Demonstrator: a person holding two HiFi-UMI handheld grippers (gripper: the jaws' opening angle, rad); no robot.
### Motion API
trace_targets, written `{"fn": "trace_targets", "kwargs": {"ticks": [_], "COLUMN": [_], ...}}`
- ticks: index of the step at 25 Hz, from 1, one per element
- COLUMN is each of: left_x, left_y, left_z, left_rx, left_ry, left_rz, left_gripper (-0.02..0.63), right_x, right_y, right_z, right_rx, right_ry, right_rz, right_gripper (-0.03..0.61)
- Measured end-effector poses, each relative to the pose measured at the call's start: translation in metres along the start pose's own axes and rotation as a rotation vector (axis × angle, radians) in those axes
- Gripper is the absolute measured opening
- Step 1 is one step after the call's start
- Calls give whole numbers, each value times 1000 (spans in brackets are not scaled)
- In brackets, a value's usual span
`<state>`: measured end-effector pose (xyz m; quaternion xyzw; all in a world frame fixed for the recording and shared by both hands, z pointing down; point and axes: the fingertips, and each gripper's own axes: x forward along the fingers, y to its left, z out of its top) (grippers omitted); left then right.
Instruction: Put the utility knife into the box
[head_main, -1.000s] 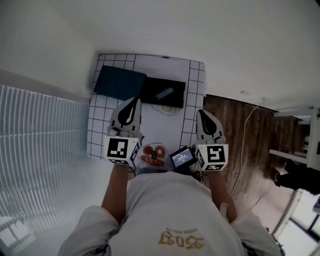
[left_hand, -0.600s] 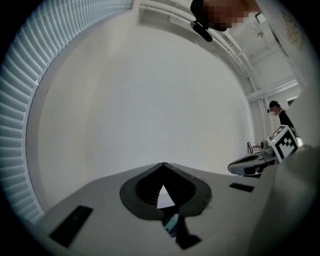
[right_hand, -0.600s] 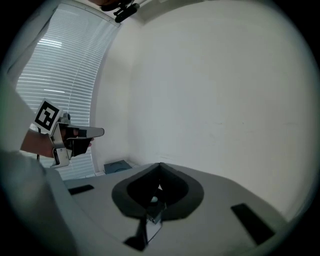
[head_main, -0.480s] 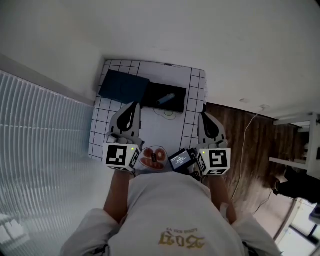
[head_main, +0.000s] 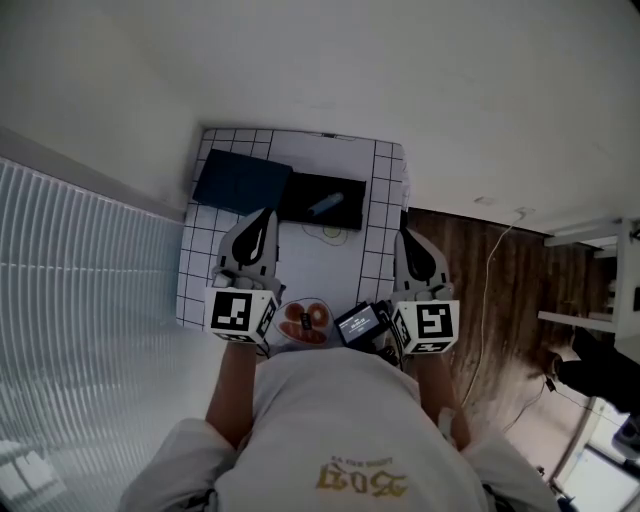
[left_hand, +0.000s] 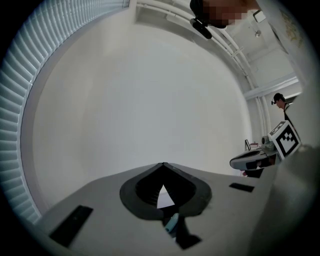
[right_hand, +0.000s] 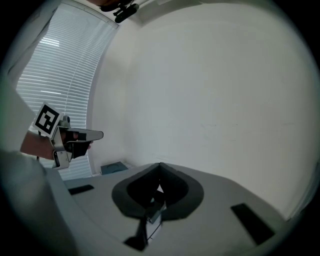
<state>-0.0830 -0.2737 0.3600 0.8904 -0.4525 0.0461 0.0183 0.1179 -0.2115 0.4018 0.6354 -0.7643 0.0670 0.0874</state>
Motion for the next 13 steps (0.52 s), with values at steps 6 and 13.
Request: {"fn": "trace_targets", "kwargs": {"ticks": [6,13], "left_x": [7,13], "left_y": [6,15], "left_z": [-3,-16], "left_rx": [-2,-13], "left_ry": [9,30], "left_rz": [-9,-15], "left_gripper": [8,8], "right_x": [-1,10], "right_y": [-3,2], "right_z": [-4,-5], "right_rx": [9,29], "right_ry": [12,15], "right_rz": [-14,-13], "right_gripper": [6,6]}}
